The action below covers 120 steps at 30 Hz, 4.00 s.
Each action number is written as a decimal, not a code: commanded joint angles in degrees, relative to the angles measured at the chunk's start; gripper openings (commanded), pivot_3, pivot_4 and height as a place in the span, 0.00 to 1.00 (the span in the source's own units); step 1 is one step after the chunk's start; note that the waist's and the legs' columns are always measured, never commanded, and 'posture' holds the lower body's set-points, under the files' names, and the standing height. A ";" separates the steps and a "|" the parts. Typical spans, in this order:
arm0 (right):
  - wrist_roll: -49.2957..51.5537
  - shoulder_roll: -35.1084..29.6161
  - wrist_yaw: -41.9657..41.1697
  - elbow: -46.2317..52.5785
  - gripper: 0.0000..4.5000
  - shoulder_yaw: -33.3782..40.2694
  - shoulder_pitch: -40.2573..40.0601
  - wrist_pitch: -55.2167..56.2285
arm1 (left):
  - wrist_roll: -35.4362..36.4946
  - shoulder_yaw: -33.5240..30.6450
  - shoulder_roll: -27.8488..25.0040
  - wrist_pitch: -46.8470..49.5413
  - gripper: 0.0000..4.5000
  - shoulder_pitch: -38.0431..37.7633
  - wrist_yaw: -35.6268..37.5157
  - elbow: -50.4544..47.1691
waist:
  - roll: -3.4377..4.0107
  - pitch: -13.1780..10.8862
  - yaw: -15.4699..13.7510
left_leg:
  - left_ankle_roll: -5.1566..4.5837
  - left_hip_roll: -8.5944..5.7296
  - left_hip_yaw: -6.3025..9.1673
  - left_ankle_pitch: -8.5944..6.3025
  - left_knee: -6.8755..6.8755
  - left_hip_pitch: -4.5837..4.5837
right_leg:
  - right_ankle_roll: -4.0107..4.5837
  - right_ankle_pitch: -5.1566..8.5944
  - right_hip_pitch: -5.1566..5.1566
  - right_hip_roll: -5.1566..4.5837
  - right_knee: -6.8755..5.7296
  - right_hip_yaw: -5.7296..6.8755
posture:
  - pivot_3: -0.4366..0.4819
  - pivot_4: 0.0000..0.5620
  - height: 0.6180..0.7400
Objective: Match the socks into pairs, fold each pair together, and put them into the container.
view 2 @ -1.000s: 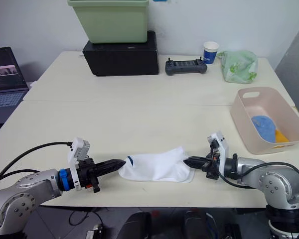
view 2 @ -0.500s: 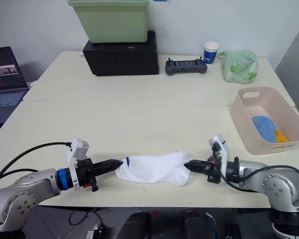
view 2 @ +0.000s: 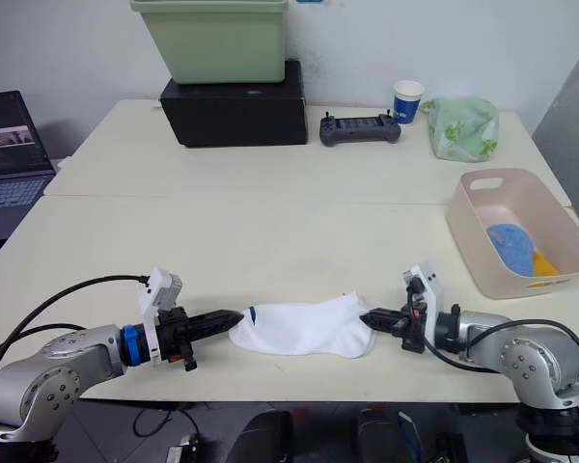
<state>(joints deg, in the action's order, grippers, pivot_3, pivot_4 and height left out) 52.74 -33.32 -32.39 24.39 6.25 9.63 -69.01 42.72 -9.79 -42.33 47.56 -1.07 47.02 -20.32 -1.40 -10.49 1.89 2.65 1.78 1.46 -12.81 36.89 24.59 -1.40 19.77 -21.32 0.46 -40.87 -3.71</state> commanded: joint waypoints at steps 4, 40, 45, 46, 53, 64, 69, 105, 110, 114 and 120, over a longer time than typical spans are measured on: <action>-1.35 -0.31 -0.22 0.32 0.00 -1.02 -0.30 1.88 | -1.58 0.88 1.08 -2.78 0.01 1.03 0.10 0.15 | 0.00 0.00 -0.02 | 0.00 0.00 0.00 0.00 0.00 0.00 | 0.00 0.00 0.00 0.00 0.00 0.00 | 0.48 0.27 1.00; -16.66 -6.46 -11.62 5.30 0.45 -12.14 4.92 26.38 | -12.53 7.46 0.80 -16.75 0.56 6.75 2.71 -5.75 | 0.00 -0.01 -0.05 | 0.00 -0.02 0.02 0.00 0.01 0.03 | -0.01 0.00 0.01 0.03 0.05 0.02 | 0.48 0.27 1.00; -31.26 -3.27 -14.31 -3.22 0.08 -24.12 5.43 41.67 | -21.91 16.34 2.96 -26.58 0.20 8.14 4.08 0.53 | 0.00 -0.01 -0.03 | 0.01 -0.01 -0.01 0.01 0.03 0.02 | 0.00 0.00 0.02 0.02 0.09 0.00 | 0.48 0.27 1.00; -33.82 -2.97 -14.88 -5.74 0.01 -25.69 4.94 44.55 | -24.18 17.75 3.14 -28.59 0.13 8.19 3.98 2.62 | 0.00 -0.01 -0.05 | 0.01 -0.02 0.00 0.01 0.04 0.01 | 0.00 0.00 0.01 0.03 0.05 0.01 | 0.48 0.27 1.00; -39.84 -5.99 -18.36 -13.49 0.00 -24.44 1.32 54.30 | -29.13 17.72 2.55 -36.66 0.01 5.36 4.73 10.45 | -0.02 0.00 -0.11 | 0.00 -0.03 0.01 0.00 0.06 0.00 | 0.00 0.00 0.06 -0.06 0.07 0.04 | 0.48 0.27 1.00; -29.45 -7.30 -24.86 -3.36 0.00 -19.43 -2.57 48.92 | -21.70 11.59 -0.46 -35.20 0.01 -1.81 10.79 2.26 | 0.00 0.00 0.04 | 0.00 0.05 0.04 0.00 0.02 -0.15 | 0.00 0.00 0.18 -0.01 -0.01 0.05 | 0.48 0.27 1.00; -40.46 -10.68 -25.69 -9.25 0.00 -25.27 -2.42 52.13 | -27.36 13.77 -1.47 -36.25 0.01 -2.54 9.88 5.95 | -0.01 0.00 -0.06 | 0.00 -0.03 0.00 0.00 0.04 -0.16 | 0.00 0.00 0.19 -0.04 0.01 0.03 | 0.48 0.27 1.00; -23.01 -8.14 -19.71 -6.28 0.38 -12.52 0.59 26.28 | -18.90 7.74 -0.32 -30.16 0.27 -2.77 8.84 -8.06 | -0.01 -0.02 -0.06 | -0.07 0.01 0.10 -0.06 -0.11 -0.76 | 0.01 0.01 1.05 -0.06 0.54 0.15 | 0.48 0.27 1.00; -21.79 -8.80 -21.75 -7.49 0.01 -10.99 1.09 25.62 | -18.64 9.15 0.00 -29.42 0.27 -1.15 8.56 -8.44 | -0.01 -0.02 -0.06 | -0.07 0.00 0.10 -0.06 -0.11 -0.76 | 0.01 0.01 1.05 -0.06 0.54 0.15 | 0.48 0.27 1.00; -21.75 -10.14 -23.54 -9.45 0.01 -10.17 1.97 26.25 | -19.66 11.10 0.57 -29.84 0.27 0.95 8.46 -6.65 | -0.01 -0.02 -0.07 | -0.07 0.00 0.09 -0.06 -0.11 -0.76 | 0.01 0.01 1.05 -0.05 0.55 0.15 | 0.48 0.27 1.00; -21.99 -13.41 -30.07 -14.97 0.00 -10.70 6.07 27.47 | -23.76 20.56 5.39 -31.15 0.00 10.13 10.91 2.66 | 0.04 -0.07 -0.12 | -0.08 -0.12 0.06 -0.06 -0.06 -0.75 | -0.01 0.00 1.09 0.06 0.60 0.14 | 0.48 0.27 1.00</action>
<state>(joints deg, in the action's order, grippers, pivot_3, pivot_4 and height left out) 30.37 -46.01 -60.56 9.55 -5.51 15.09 -42.48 19.95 9.47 -37.48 17.79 8.05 57.13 -18.43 -1.36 -10.55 1.77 2.54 1.67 1.53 -12.89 36.83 23.87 -1.40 19.77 -20.23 0.53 -40.25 -3.56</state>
